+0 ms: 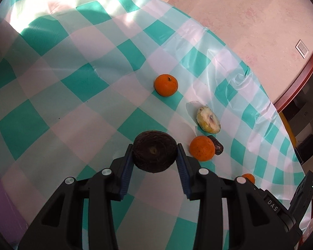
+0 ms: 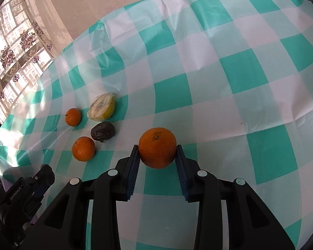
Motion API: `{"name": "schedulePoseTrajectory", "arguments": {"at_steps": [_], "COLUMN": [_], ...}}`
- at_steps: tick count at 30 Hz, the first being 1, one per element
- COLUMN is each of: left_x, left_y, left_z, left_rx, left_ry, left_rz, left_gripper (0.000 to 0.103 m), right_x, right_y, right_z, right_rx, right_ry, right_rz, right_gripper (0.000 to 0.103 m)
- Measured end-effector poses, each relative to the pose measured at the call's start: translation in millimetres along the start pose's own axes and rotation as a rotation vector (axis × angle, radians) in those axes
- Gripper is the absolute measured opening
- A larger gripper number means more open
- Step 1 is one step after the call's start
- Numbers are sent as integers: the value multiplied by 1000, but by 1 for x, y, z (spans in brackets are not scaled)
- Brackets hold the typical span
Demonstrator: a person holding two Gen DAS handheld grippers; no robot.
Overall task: Organize fruits
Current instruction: 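Lift the dark brown fruit with the left tool while the right tool lifts the tangerine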
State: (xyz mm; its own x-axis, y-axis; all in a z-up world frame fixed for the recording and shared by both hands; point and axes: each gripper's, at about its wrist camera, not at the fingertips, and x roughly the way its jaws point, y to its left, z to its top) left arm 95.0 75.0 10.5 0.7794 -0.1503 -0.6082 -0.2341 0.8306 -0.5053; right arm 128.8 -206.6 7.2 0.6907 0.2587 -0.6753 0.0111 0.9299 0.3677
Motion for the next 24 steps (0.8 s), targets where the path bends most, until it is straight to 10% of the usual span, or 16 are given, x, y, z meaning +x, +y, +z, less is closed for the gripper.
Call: {"name": "schedulePoseTrajectory", "arguments": {"at_steps": [24], "left_x": [-73], "left_y": [9], "left_z": [-68], "left_rx": [164], "left_ry": [65], "left_rz": [-68], "left_gripper": [40], "right_x": [-44], "right_y": [32], "right_z": [-69], "right_rx": [-90], "right_ry": [34], "right_rz": [71], "right_gripper": [35]}}
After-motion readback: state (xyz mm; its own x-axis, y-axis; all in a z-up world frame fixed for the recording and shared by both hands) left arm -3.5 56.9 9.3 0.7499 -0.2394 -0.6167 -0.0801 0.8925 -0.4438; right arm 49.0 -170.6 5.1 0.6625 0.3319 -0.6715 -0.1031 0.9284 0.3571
